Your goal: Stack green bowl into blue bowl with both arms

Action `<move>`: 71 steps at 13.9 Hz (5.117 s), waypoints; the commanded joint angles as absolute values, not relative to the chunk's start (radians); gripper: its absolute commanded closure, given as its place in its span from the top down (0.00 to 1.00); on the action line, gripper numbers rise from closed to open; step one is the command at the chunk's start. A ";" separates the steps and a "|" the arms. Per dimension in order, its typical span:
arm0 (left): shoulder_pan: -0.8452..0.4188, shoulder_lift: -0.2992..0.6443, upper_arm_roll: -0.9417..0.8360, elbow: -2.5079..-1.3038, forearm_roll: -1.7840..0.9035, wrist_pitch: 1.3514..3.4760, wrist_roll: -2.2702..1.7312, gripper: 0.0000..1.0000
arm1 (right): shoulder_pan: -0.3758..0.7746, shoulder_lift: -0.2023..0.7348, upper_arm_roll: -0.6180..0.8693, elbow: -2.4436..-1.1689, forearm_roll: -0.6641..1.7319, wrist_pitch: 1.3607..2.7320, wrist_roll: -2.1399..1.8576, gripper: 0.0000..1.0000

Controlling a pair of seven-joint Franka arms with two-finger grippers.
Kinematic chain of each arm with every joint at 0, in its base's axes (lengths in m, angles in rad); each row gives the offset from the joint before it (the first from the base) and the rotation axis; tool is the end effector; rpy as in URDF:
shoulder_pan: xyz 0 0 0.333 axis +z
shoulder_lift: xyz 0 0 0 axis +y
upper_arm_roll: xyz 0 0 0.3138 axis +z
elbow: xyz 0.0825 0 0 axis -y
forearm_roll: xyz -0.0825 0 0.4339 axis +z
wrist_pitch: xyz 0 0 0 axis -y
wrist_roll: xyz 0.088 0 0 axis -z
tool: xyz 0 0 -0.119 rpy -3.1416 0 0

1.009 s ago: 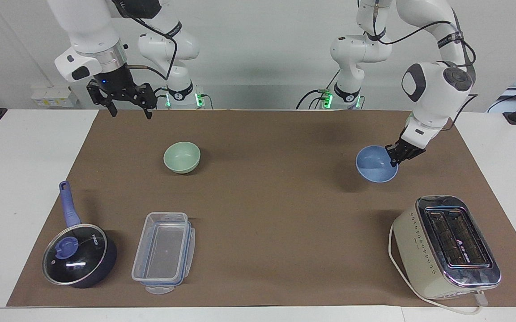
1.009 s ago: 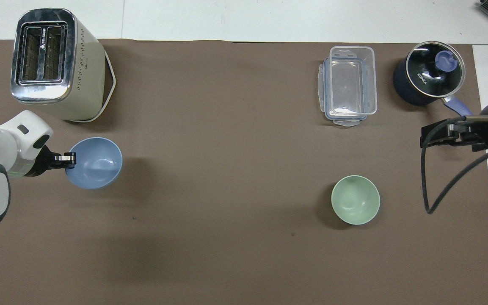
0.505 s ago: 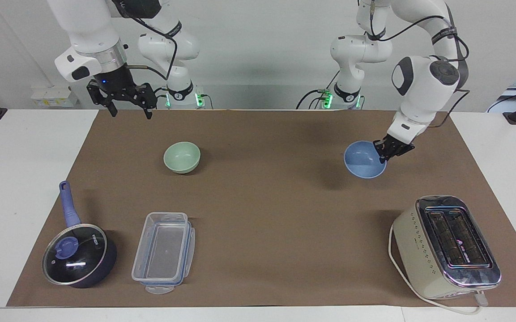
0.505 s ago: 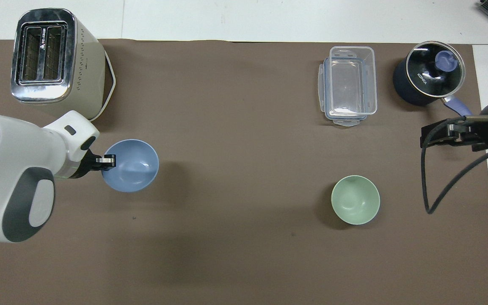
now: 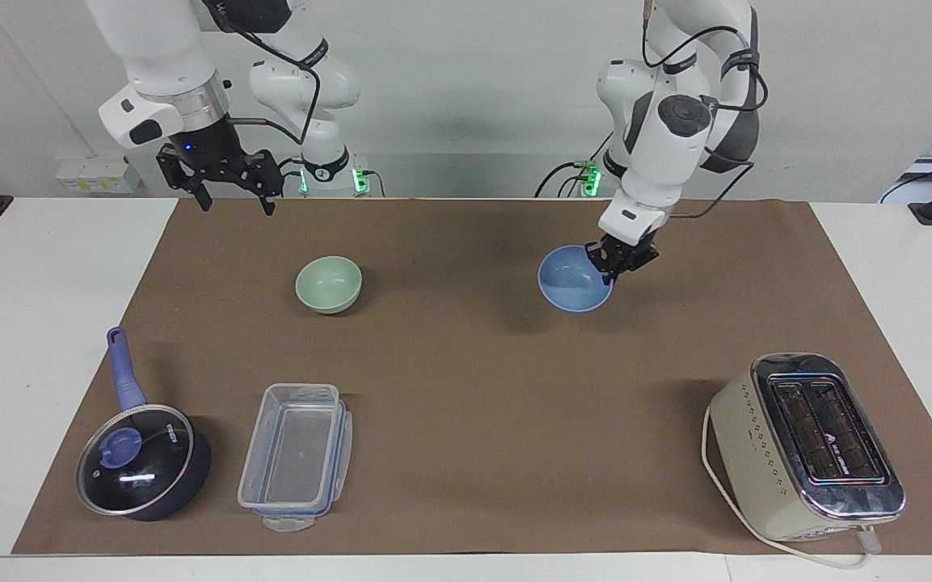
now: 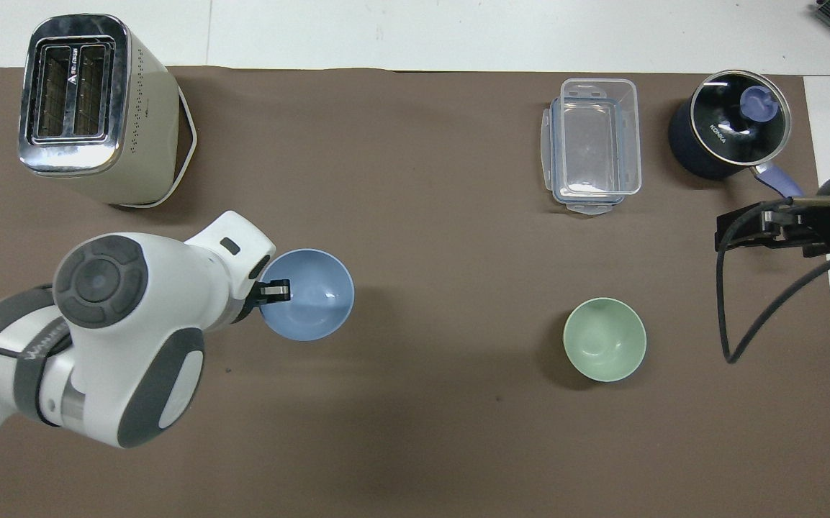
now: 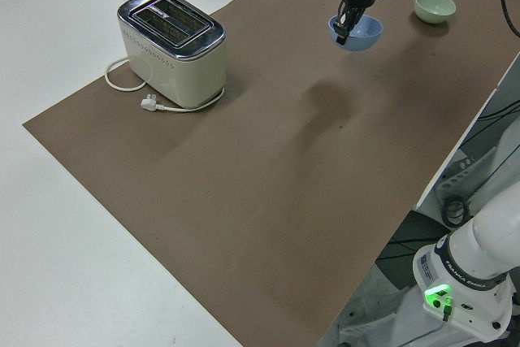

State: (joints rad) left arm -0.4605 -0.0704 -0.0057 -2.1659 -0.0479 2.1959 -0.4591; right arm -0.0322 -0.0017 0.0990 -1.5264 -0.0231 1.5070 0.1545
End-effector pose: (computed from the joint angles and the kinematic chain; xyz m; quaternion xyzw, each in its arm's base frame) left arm 0.5141 -0.2611 0.3963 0.9985 0.0095 0.0360 0.0402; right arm 0.5963 0.0371 0.6288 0.9989 -0.0445 -0.0075 0.0125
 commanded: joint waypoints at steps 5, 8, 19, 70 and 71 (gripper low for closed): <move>-0.673 -0.035 0.011 -2.328 -0.058 2.463 -0.598 0.00 | -0.048 -0.023 0.110 -1.552 -0.014 1.522 0.164 1.00; -0.690 0.026 0.011 -2.344 -0.058 2.562 -0.591 0.21 | -0.049 -0.023 0.110 -1.554 -0.014 1.522 0.167 1.00; -0.459 0.038 0.017 -2.034 -0.051 2.147 -0.326 1.00 | -0.051 -0.028 0.110 -1.565 -0.012 1.522 0.169 1.00; 0.003 0.021 0.031 -1.537 -0.029 1.563 0.041 1.00 | 0.127 -0.158 0.143 -2.284 0.132 2.085 0.274 0.00; 0.003 0.021 0.031 -1.537 -0.029 1.563 0.041 1.00 | 0.170 -0.156 0.143 -2.272 0.132 2.088 0.325 0.00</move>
State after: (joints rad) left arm 0.0074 0.0271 0.0302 -1.5416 -0.0454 1.5791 0.0532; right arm 0.1206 -0.1542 0.1337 -2.3026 0.1129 2.1062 0.2463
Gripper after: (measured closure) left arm 0.000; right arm 0.960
